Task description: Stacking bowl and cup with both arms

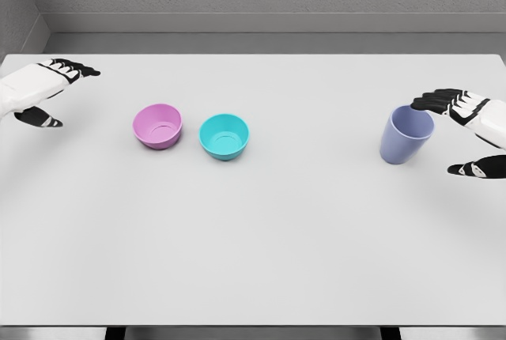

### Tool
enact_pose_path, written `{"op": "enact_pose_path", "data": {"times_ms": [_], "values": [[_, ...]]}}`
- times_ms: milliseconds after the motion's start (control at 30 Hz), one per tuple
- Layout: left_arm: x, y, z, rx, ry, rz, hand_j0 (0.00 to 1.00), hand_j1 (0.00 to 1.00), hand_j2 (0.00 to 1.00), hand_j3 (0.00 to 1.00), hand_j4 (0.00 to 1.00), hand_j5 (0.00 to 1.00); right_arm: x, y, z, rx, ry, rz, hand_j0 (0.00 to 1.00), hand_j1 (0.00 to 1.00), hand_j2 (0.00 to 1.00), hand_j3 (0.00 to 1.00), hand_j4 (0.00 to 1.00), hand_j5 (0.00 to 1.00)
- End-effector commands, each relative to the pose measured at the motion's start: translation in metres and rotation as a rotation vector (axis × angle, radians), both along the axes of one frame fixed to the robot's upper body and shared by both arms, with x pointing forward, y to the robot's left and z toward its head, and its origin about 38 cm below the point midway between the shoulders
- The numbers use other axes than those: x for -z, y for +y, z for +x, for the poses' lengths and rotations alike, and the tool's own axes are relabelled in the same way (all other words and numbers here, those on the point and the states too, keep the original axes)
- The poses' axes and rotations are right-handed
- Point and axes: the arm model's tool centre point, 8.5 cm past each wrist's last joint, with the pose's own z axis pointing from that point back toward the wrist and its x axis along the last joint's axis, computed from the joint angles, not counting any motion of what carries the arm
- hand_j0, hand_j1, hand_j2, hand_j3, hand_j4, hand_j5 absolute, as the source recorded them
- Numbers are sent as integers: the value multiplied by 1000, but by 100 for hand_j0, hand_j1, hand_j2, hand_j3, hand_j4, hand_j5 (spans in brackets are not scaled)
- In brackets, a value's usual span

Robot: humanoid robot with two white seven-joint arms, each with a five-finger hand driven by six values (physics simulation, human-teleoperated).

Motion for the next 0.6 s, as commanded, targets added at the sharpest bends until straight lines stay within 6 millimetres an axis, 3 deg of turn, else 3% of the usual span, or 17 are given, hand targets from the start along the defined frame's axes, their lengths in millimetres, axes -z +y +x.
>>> {"op": "enact_pose_path", "data": {"times_ms": [0,133,200,367,500,567], "values": [[-1,1,0,-4,-2,-5,100,100,100,100,100,100,0,0,0,0,3,2,100,100,100,100,100,100],[-8,1,3,-4,-16,-7,100,100,100,100,100,100,-1,0,0,2,1,4,100,100,100,100,100,100],[-10,-8,8,11,11,-6,100,100,100,100,100,100,-1,0,0,2,1,4,100,100,100,100,100,100],[1,-58,21,131,216,-8,100,100,100,100,100,100,-1,0,0,2,1,4,100,100,100,100,100,100],[-5,-99,29,220,203,-68,100,100,100,100,100,100,-1,0,0,2,1,4,100,100,100,100,100,100],[-6,-106,31,239,205,-53,100,100,100,100,100,100,-1,0,0,2,1,4,100,100,100,100,100,100]]}}
